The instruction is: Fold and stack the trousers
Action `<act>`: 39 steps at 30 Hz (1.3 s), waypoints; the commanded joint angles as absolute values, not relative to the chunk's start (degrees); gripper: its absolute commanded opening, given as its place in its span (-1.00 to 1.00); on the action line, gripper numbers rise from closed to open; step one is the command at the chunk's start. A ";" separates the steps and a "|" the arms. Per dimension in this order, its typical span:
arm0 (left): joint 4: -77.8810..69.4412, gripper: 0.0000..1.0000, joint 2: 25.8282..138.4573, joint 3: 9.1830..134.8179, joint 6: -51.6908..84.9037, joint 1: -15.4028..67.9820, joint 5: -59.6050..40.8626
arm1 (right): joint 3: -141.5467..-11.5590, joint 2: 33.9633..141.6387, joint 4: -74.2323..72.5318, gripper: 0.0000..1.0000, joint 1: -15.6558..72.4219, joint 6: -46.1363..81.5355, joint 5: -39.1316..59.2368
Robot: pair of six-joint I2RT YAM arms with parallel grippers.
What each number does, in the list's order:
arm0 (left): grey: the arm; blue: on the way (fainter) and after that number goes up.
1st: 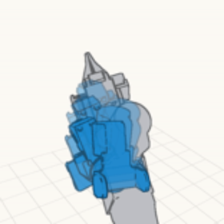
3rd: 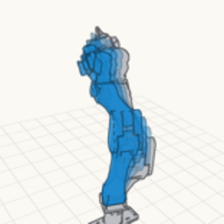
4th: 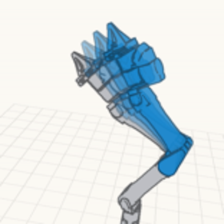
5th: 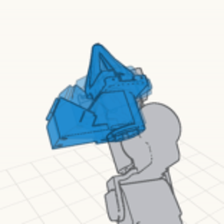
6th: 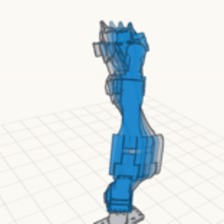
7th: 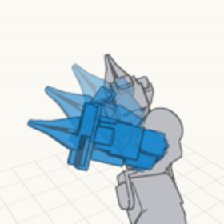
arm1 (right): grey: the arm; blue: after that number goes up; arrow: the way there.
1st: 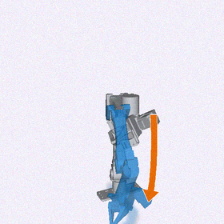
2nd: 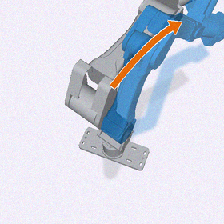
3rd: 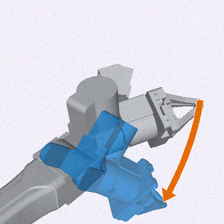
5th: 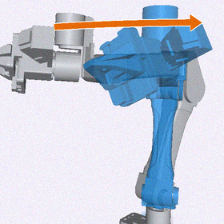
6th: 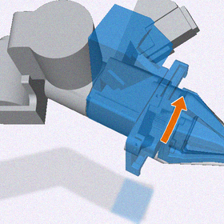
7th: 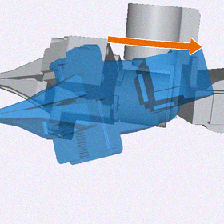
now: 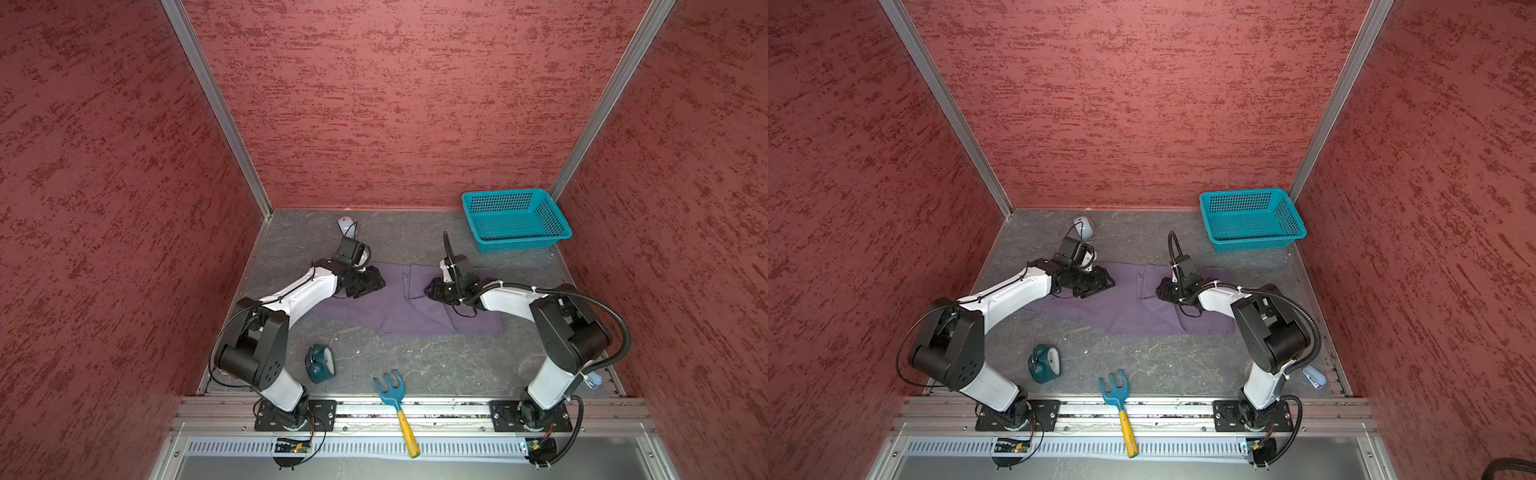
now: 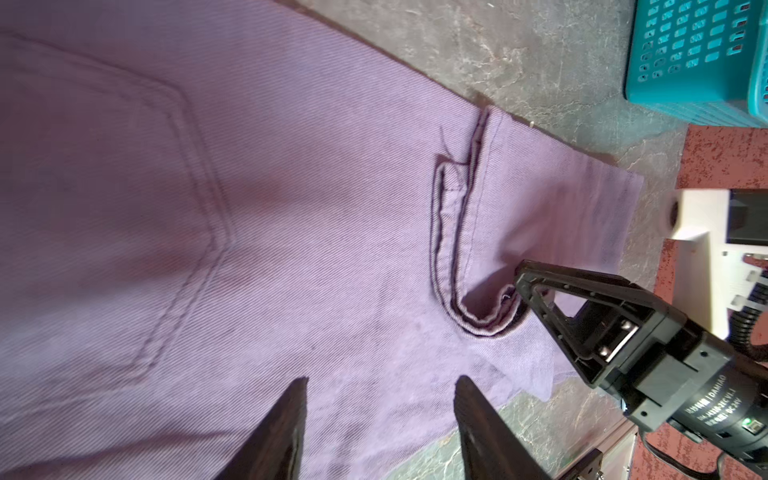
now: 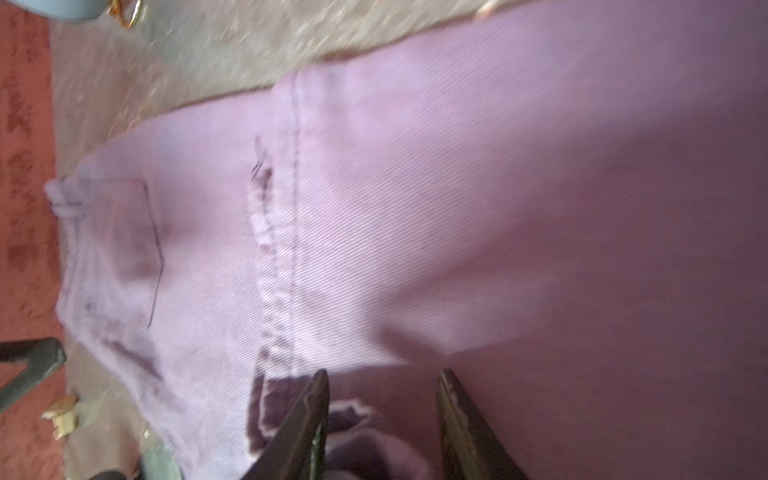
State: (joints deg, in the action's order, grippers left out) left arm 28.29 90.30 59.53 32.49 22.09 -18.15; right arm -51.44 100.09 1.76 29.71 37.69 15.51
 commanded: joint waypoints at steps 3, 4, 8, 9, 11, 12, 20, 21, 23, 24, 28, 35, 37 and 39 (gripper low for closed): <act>26.36 0.15 89.41 59.16 33.34 20.26 -18.63 | -50.94 97.64 -1.95 -0.15 39.29 35.57 19.61; 26.16 0.15 89.87 59.34 33.72 20.05 -18.76 | -50.67 96.96 -1.34 -0.15 41.23 35.29 19.69; 24.92 0.15 92.73 61.27 34.08 19.95 -20.17 | -48.49 93.32 0.17 -0.16 46.16 35.49 18.45; 24.92 0.14 93.63 61.81 34.10 19.90 -20.29 | -48.08 92.10 0.78 -0.15 46.14 35.72 17.04; 24.30 0.13 95.22 62.69 34.74 20.19 -20.92 | -48.94 89.44 4.35 -0.14 45.82 34.83 10.25; 23.60 0.13 95.80 62.83 35.16 20.26 -21.53 | -50.25 88.89 6.91 -0.14 45.39 34.64 6.89; 24.81 0.11 98.55 66.12 33.87 21.34 -24.51 | -64.84 98.40 22.00 -0.34 44.80 28.35 -8.58; 24.75 0.11 98.24 65.81 33.60 20.90 -24.46 | -65.66 99.70 22.99 -0.35 45.03 27.47 -8.98; 25.12 0.11 98.17 65.40 33.19 19.77 -25.15 | -66.18 101.35 23.84 -0.35 45.54 26.73 -9.15; 25.22 0.11 98.09 65.07 33.14 19.08 -25.81 | -66.12 101.83 24.03 -0.35 45.75 26.71 -8.56; 23.20 0.11 97.13 61.92 33.83 17.69 -26.90 | -64.04 101.77 23.58 -0.31 47.36 26.90 -6.49; 20.77 0.11 98.83 60.08 35.54 17.40 -28.41 | -61.12 100.54 22.40 -0.29 50.91 26.96 -7.29; 20.31 0.10 98.92 60.04 35.94 17.40 -28.45 | -60.26 100.98 21.89 -0.29 51.15 27.49 -7.63; 20.06 0.10 98.64 59.96 36.30 17.46 -28.78 | -60.14 102.00 22.47 -0.30 51.24 28.41 -8.50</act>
State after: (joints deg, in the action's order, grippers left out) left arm 22.13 98.56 60.34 35.57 17.41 -27.35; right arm -60.77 102.28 22.59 51.00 27.59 -6.07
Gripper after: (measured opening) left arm 0.552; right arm 0.352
